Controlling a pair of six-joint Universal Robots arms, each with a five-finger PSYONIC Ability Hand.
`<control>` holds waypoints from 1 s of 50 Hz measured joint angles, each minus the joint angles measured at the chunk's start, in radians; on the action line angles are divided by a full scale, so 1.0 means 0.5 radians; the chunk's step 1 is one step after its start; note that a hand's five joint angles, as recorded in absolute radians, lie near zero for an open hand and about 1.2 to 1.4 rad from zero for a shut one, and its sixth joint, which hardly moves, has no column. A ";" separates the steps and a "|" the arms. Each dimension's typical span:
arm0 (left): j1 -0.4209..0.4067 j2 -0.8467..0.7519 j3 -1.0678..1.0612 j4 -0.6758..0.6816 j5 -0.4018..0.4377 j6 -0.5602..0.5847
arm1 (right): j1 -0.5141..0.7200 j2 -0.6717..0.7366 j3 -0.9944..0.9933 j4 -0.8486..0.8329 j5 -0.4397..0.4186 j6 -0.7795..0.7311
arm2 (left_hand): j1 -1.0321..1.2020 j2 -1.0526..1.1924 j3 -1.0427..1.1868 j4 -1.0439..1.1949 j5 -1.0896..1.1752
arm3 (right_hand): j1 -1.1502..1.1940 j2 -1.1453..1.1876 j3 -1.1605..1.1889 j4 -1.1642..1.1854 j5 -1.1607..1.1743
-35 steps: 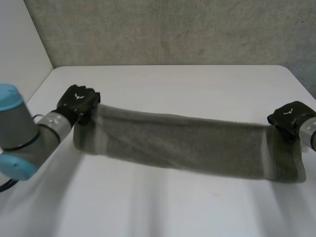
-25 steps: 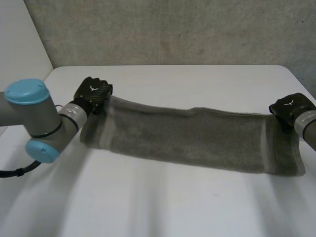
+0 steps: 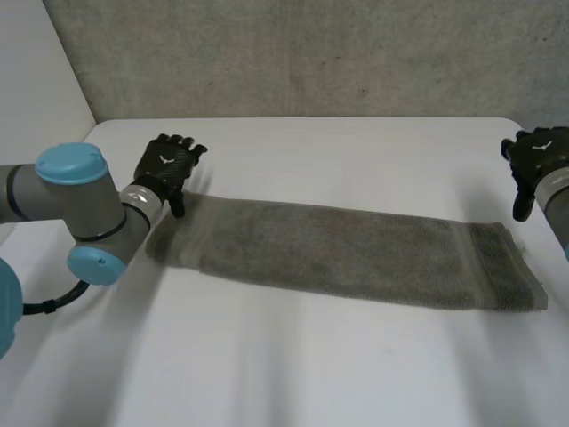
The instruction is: Fold the towel.
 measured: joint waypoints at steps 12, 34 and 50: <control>0.002 0.601 -0.684 -0.036 -0.050 -0.162 | -0.008 -0.440 0.604 0.014 -0.186 0.071 | -0.005 -0.001 -0.002 -0.004 -0.001 | -0.002 0.000 0.000 0.000 0.000; 0.144 0.969 -1.337 0.314 0.035 -0.737 | -0.269 -0.382 1.208 -0.319 -0.408 0.055 | -0.007 -0.001 -0.002 -0.004 -0.001 | 0.171 0.113 0.127 0.078 0.190; 0.116 0.961 -1.406 0.413 0.034 -0.724 | -0.579 -0.307 1.088 -0.367 -0.378 -0.215 | -0.007 -0.001 -0.002 -0.005 0.000 | 2.177 2.151 2.175 2.157 2.190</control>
